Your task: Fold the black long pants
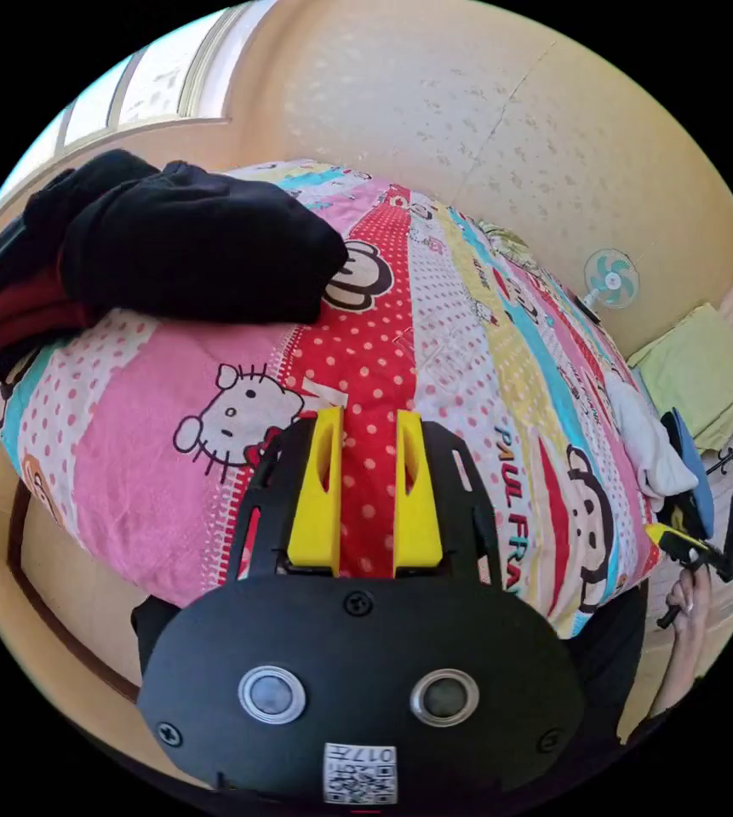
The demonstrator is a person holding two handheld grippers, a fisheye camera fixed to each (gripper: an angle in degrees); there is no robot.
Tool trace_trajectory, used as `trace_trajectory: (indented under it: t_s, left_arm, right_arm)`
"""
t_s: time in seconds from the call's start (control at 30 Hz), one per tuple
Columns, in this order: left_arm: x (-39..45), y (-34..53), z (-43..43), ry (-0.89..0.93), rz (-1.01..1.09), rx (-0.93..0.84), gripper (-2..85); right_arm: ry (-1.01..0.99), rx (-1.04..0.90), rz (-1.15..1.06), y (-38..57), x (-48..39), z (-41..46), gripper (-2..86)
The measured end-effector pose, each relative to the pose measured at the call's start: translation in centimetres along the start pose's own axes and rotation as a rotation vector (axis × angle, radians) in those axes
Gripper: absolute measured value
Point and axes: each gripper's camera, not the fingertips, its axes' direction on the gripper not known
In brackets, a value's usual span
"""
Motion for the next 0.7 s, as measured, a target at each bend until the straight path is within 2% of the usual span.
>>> trace_trajectory:
  t_s: [0.1,0.17,0.2,0.37,0.47,0.5,0.57,0.63,0.7]
  left_arm:
    - [1.2,-0.9,0.3,-0.034,0.03,-0.031,7.7]
    - [1.8,-1.4,0.5,-0.054,0.048,-0.038,7.6]
    - [1.9,-1.7,0.5,-0.047,0.047,-0.043,7.4]
    - [-0.3,-2.7,0.3,0.078,-0.052,-0.044,6.3]
    - [-0.5,-3.1,0.1,0.102,-0.062,-0.044,6.1]
    - [-0.4,-3.2,-0.1,0.104,-0.06,-0.044,6.0]
    - [-0.6,-3.5,-0.3,0.116,-0.064,-0.044,5.9]
    - [-1.0,-3.8,-0.5,0.137,-0.078,-0.044,5.7]
    - [-1.6,-4.1,-0.9,0.172,-0.095,-0.048,5.6]
  right_arm:
    - [-0.016,-0.07,-0.126,-7.2,-7.9,6.3,7.5]
    - [-0.078,-0.096,-0.256,-14.5,-16.1,10.5,9.0]
    - [-0.095,-0.089,-0.292,-16.4,-18.5,11.2,9.3]
    - [-0.147,0.011,-0.616,-31.9,-42.2,17.4,13.3]
    - [-0.11,-0.151,-0.69,-38.9,-52.9,25.8,15.1]
    - [-0.088,-0.189,-0.693,-39.8,-54.3,27.8,15.3]
    - [0.079,-0.388,-0.71,-41.0,-57.2,37.1,15.0]
    - [0.091,-0.371,-0.724,-39.9,-56.9,39.4,12.4]
    - [0.131,-0.316,-0.783,-38.6,-57.0,37.7,6.9]
